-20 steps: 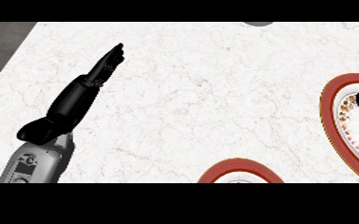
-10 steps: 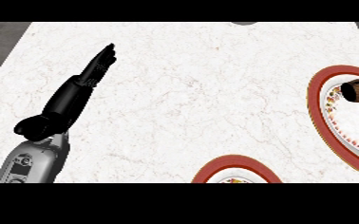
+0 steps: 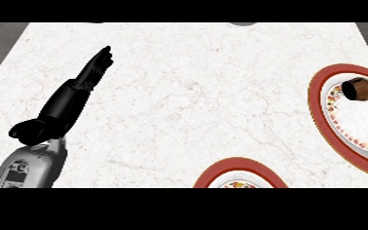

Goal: Pick the cupcake from the plate and place it in the plate

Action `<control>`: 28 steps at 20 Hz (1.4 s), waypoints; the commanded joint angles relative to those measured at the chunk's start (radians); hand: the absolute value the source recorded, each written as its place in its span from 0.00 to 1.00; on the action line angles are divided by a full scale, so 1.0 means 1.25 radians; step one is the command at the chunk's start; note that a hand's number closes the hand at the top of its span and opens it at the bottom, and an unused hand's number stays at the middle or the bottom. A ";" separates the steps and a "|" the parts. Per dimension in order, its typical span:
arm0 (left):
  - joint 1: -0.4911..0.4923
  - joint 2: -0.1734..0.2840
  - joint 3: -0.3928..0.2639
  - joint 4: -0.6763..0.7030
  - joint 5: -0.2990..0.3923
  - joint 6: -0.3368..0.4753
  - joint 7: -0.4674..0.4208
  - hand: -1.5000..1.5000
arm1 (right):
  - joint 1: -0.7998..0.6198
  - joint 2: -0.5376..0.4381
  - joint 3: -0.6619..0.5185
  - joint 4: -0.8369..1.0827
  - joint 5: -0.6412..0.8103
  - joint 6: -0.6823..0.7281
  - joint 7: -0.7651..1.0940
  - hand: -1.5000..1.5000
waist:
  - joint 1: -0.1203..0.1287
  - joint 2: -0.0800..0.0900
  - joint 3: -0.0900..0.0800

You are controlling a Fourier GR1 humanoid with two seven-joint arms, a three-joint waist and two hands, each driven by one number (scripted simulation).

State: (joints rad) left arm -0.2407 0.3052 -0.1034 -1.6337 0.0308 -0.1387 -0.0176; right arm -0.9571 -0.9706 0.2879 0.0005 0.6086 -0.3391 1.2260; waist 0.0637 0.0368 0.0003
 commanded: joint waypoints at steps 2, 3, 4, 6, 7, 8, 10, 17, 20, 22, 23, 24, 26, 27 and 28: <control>0.008 0.005 -0.003 -0.009 0.001 -0.008 0.005 0.50 | 0.028 0.037 0.000 0.000 0.001 -0.226 0.208 0.00 | 0.013 -0.006 -0.002; 0.014 0.003 -0.001 -0.001 -0.005 -0.002 -0.005 0.50 | 0.035 0.036 0.003 0.000 0.003 -0.240 0.208 0.00 | 0.009 -0.006 -0.004; 0.013 -0.003 -0.008 0.003 0.001 -0.008 -0.001 0.50 | 0.024 0.045 0.016 0.000 0.016 -0.268 0.208 0.00 | 0.012 -0.007 -0.005; -0.006 0.000 -0.004 0.003 0.002 -0.010 -0.003 0.50 | 0.016 0.049 0.035 0.000 0.035 -0.304 0.208 0.00 | 0.013 -0.007 -0.006; 0.000 0.004 0.002 0.004 0.006 -0.012 0.002 0.50 | 0.012 0.055 0.042 0.000 0.041 -0.317 0.208 0.00 | 0.018 -0.011 -0.007; -0.015 -0.004 -0.009 0.005 0.006 -0.014 0.017 0.50 | 0.002 0.069 0.051 0.000 0.050 -0.356 0.208 0.00 | 0.017 -0.010 -0.005; 0.016 0.002 -0.008 0.013 0.008 -0.022 -0.004 0.50 | -0.019 0.052 0.051 0.000 0.050 -0.415 0.208 0.00 | 0.022 -0.015 -0.007; -0.003 0.003 -0.005 0.007 0.000 -0.014 0.005 0.50 | -0.088 0.038 0.054 0.000 0.051 -0.638 0.163 0.00 | 0.019 -0.025 -0.006; -0.001 -0.003 -0.003 0.014 0.006 -0.014 0.001 0.50 | -0.109 0.046 0.052 0.000 0.048 -0.726 0.146 0.00 | 0.013 -0.025 -0.008; 0.000 -0.002 -0.009 0.016 -0.002 -0.014 0.006 0.50 | -0.115 0.067 0.055 0.000 0.050 -0.775 0.136 0.00 | 0.014 -0.024 -0.009; 0.003 -0.003 -0.001 0.020 0.008 -0.014 0.006 0.50 | -0.114 0.085 0.050 0.000 0.044 -0.799 0.128 0.00 | 0.010 -0.026 -0.010; 0.006 0.003 -0.002 0.018 0.002 -0.017 0.003 0.50 | -0.109 0.086 0.047 0.000 0.041 -0.822 0.125 0.00 | 0.001 -0.030 -0.010; -0.010 0.004 0.007 0.012 0.002 -0.008 0.015 0.50 | -0.104 0.124 0.045 0.000 0.039 -0.858 0.120 0.00 | 0.003 -0.027 -0.009; 0.009 -0.002 -0.001 0.018 0.001 -0.011 0.002 0.50 | -0.099 0.130 0.041 0.000 0.034 -0.874 0.118 0.00 | 0.003 -0.024 -0.010; 0.003 0.004 0.004 0.013 0.001 -0.011 0.009 0.50 | -0.114 0.128 0.043 0.000 0.036 -0.890 0.113 0.00 | 0.004 -0.028 -0.011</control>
State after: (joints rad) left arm -0.2384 0.3045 -0.1053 -1.6137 0.0333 -0.1536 -0.0106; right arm -1.0756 -0.8493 0.3360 0.0004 0.6466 -1.2611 1.1864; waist 0.0713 0.0046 -0.0118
